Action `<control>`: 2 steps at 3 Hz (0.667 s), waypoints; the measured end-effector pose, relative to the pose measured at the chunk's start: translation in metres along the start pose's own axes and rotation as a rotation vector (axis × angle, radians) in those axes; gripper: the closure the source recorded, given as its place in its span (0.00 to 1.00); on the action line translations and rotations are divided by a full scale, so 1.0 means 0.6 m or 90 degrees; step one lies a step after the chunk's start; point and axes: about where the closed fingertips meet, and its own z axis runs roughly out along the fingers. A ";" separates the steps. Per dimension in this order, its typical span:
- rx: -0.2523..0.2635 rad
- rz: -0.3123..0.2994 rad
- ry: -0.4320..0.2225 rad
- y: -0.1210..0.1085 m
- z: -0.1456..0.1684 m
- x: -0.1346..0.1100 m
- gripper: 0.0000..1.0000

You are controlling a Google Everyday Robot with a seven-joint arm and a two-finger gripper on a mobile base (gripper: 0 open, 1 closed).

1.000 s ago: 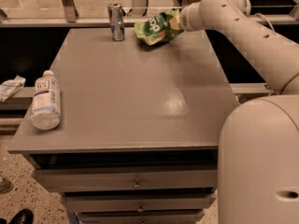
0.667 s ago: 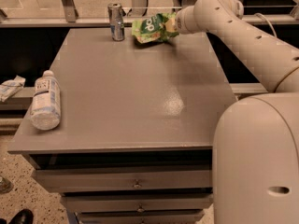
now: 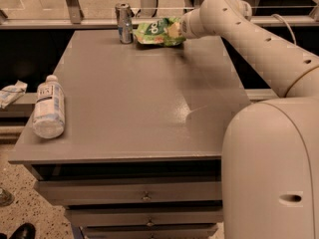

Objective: Move green rice chip bag near redbull can

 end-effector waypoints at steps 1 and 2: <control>-0.011 -0.001 0.009 0.005 -0.012 0.008 0.00; -0.015 -0.008 0.007 -0.003 -0.039 0.012 0.00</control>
Offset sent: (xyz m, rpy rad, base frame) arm -0.0266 -0.0164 0.0107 -0.0104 0.0066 0.0279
